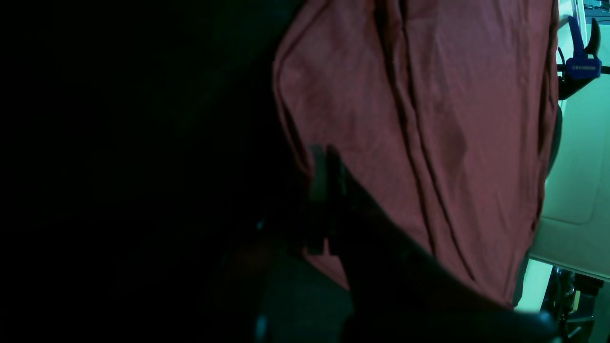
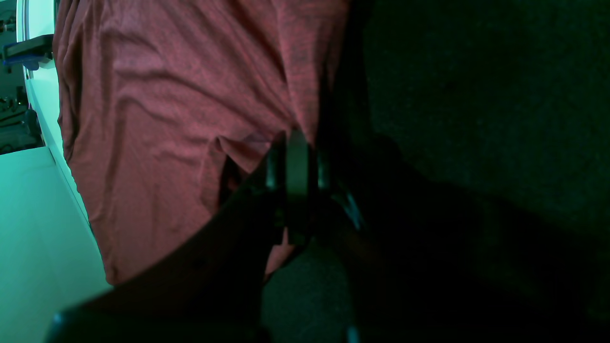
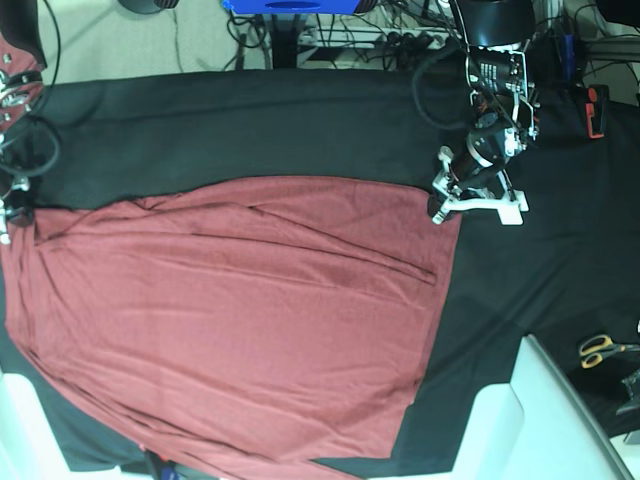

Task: Fold the T-shirt properly
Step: 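Grasp the shirt's side edge with the left gripper and pull it outward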

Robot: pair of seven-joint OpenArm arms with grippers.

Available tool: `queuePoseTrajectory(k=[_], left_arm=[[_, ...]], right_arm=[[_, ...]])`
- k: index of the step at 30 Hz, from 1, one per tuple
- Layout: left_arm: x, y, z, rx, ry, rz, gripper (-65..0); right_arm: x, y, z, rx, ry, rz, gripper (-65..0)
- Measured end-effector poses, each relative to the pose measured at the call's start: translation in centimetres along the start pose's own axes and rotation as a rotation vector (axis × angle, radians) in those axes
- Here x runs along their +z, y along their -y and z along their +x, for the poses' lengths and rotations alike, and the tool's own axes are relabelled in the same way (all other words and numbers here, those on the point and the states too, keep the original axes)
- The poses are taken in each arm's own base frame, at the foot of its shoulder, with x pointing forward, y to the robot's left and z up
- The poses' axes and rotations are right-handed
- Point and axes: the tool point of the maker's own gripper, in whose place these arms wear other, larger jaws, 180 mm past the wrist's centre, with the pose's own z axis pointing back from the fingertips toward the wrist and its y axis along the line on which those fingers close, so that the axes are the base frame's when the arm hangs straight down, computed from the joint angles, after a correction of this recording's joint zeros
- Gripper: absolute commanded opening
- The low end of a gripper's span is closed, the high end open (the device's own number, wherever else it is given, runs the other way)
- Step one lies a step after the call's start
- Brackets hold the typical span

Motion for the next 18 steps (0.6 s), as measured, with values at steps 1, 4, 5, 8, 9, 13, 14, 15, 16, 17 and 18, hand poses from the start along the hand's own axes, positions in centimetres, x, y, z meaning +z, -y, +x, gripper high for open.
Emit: queuePoseTrajectory(k=[1,4,5,8,9,13,14,15,16,17,18], left_arm=[[0.0,0.1,0.0,-0.001,-0.001,-0.002,-65.0],[0.4,0.5,0.5,-0.026,0.007,-0.011,-65.0],[0.7,0.6,0.9,-0.037,0.014,-0.016,-65.0],[1.8,0.5,1.7,-0.063,0.016,-0.018,-65.0],[2.1,0.7,1.5,-0.075,-0.004,-0.020,-65.0],[2.7,2.4,1.2,-0.110,-0.040,-0.058,-65.0],[2.9,2.7,1.4,-0.115,-0.032,-0.067,-65.0],[3.2,2.6,1.3,-0.119,-0.030,-0.066,-65.0],[3.6,2.4,1.1,-0.121,-0.029,-0.061,-65.0],[3.9,2.0,0.7,-0.124,-0.040,-0.053,-65.0],[4.3,1.6,0.3,-0.133,-0.046,-0.044,-65.0]], right_arm=[[0.0,0.0,0.0,-0.001,-0.001,-0.001,-64.7],[0.1,0.1,0.1,0.003,-0.007,-0.003,-64.8],[0.3,0.2,0.2,0.007,-0.020,-0.007,-64.8],[0.9,0.8,1.0,0.025,-0.038,-0.031,-64.8],[1.2,0.8,1.3,0.036,-0.040,-0.035,-64.8],[1.8,0.4,2.1,0.061,-0.044,-0.034,-64.8],[1.9,0.4,2.3,0.068,-0.046,-0.034,-64.8],[2.2,0.5,2.3,0.077,-0.051,-0.039,-64.8],[2.5,0.6,2.5,0.090,-0.052,-0.046,-64.8],[2.8,0.9,2.7,0.097,-0.049,-0.051,-64.8],[3.2,1.2,2.9,0.109,-0.049,-0.060,-64.8]])
